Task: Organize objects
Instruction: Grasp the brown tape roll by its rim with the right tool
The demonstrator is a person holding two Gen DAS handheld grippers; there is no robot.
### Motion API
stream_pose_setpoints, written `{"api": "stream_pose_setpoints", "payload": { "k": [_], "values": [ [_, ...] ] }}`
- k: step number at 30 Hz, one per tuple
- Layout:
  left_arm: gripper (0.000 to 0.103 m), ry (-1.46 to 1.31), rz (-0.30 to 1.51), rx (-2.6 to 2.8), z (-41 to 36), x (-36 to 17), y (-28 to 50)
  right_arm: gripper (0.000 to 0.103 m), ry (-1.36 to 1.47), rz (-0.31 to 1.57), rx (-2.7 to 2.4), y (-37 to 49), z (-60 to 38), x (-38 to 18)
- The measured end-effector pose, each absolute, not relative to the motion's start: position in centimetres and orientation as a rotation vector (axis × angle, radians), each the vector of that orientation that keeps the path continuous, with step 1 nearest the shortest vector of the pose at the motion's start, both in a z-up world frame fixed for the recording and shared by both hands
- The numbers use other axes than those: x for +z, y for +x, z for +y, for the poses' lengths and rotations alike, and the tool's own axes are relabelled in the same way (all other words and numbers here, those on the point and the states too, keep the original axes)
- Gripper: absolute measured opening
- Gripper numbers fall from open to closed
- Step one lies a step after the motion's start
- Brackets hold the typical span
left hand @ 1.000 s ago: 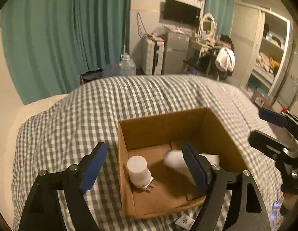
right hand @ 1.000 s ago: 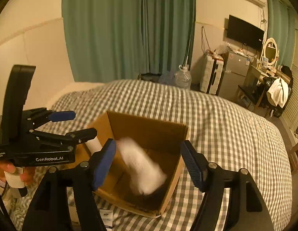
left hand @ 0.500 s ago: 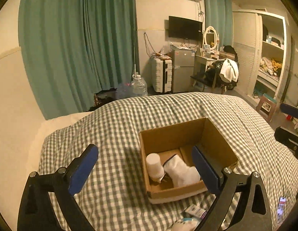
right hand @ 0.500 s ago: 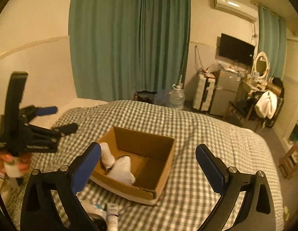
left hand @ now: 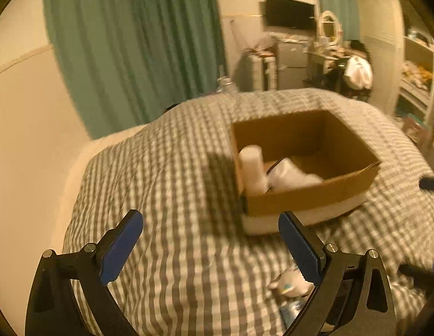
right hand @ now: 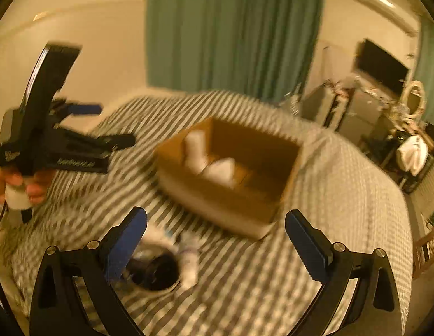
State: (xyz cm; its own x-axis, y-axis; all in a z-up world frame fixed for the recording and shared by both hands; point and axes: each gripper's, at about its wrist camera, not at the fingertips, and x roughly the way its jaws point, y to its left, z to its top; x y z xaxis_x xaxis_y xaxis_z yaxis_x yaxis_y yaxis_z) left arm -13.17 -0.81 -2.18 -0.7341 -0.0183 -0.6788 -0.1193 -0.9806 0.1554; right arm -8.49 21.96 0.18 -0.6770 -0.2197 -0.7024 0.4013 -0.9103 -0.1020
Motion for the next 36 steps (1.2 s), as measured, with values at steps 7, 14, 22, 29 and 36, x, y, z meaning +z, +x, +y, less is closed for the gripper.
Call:
{"api": "stream_pose_setpoints", "payload": {
  "k": [7, 14, 22, 29, 36],
  "values": [
    [0.1, -1.189, 0.198, 2.81, -0.9, -5.9, -10.4, 0.099, 1.121, 0.484, -2.439, -6.1, 18.4, -6.0],
    [0.1, -1.32, 0.208, 2.715, -1.0, -9.7, -7.1, 0.099, 1.284, 0.407, -2.338, -6.3, 18.1, -10.3],
    [0.1, -1.297, 0.23, 2.703, -0.7, -9.9, -5.4, 0.091, 1.355, 0.334, -2.299, -7.3, 18.4, -11.7],
    [0.1, -1.331, 0.21, 2.687, -0.9, -10.1, -6.0, 0.082, 1.305, 0.321, -2.287, -6.2, 18.3, -10.9],
    [0.1, -1.328, 0.208, 2.659, 0.0, -9.8, -6.3, 0.081, 1.148, 0.304, -2.405, -5.1, 19.7, -6.9]
  ]
}}
